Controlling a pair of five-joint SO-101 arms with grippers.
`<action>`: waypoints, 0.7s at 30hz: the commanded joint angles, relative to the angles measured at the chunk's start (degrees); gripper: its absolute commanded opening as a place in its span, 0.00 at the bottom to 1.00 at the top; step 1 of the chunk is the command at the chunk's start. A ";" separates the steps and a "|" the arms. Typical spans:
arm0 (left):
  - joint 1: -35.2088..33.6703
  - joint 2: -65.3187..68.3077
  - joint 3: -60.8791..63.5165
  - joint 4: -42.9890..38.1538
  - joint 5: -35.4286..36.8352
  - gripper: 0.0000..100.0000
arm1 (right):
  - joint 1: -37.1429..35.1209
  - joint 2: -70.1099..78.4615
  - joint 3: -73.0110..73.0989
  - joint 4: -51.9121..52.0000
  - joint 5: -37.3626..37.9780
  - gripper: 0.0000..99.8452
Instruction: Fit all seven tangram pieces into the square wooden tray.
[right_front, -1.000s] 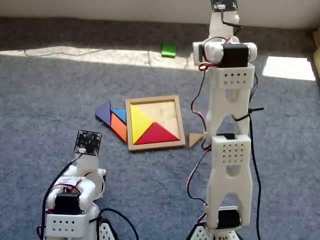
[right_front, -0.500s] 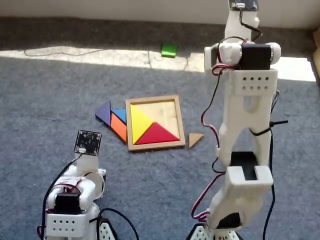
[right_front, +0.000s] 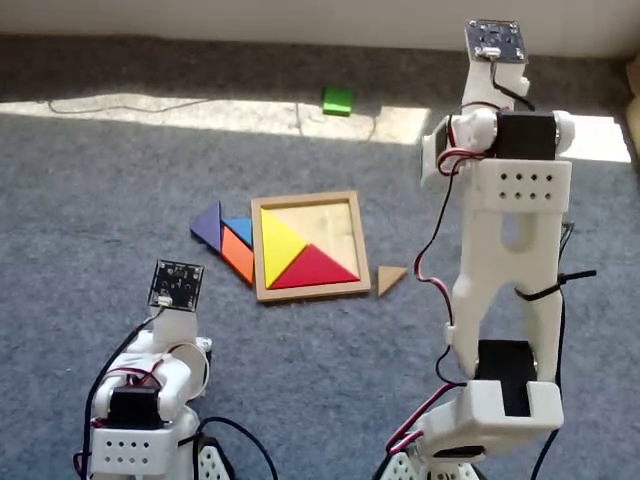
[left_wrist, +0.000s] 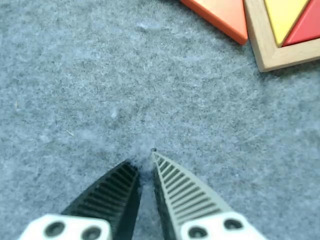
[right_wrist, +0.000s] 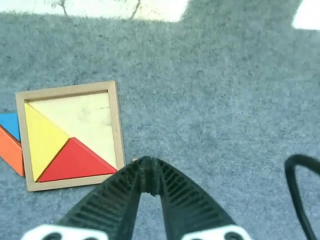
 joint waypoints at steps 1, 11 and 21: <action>-0.48 -1.27 1.19 0.18 -0.18 0.01 | 2.77 -3.56 3.82 -0.66 2.02 0.01; -0.48 -1.27 1.19 0.18 -0.18 0.01 | 3.30 -3.38 22.20 -10.24 8.88 0.01; -0.48 -1.27 1.19 0.18 -0.18 0.01 | 6.81 -2.77 30.90 -19.74 8.88 0.01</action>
